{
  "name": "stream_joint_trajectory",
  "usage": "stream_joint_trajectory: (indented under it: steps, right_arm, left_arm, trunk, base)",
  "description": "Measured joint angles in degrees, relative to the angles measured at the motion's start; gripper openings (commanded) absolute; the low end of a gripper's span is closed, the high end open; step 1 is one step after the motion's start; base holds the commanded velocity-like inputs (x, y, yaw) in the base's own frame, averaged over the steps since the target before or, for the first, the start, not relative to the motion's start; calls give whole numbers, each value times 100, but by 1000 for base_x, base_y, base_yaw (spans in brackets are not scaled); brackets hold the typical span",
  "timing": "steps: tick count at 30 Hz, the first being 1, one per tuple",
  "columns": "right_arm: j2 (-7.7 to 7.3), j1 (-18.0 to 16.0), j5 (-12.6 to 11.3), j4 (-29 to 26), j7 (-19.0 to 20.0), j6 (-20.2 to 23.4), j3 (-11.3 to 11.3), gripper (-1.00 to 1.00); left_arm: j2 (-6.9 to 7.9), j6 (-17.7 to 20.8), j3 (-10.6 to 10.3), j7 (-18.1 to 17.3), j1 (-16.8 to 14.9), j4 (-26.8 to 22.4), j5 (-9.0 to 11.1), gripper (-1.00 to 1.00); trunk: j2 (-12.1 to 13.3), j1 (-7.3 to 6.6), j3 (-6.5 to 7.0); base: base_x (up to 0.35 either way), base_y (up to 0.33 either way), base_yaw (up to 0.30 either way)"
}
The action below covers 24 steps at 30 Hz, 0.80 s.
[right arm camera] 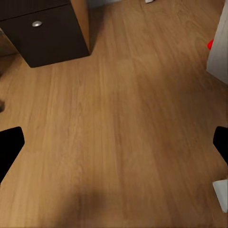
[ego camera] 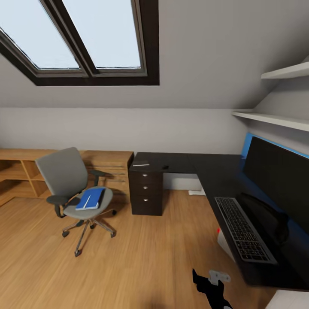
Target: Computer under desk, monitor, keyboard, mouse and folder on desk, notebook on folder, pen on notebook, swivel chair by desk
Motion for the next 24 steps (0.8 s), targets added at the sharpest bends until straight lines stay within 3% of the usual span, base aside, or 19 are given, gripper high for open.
stream_joint_trajectory:
  steps: [24]
  right_arm:
    - [18, 0, 0, 0, 0, 0, 0, 100]
  left_arm:
    - [-4, 0, 0, -1, 0, 0, 3, 100]
  trunk:
    - [0, 1, 0]
  base:
    - [294, 136, 0]
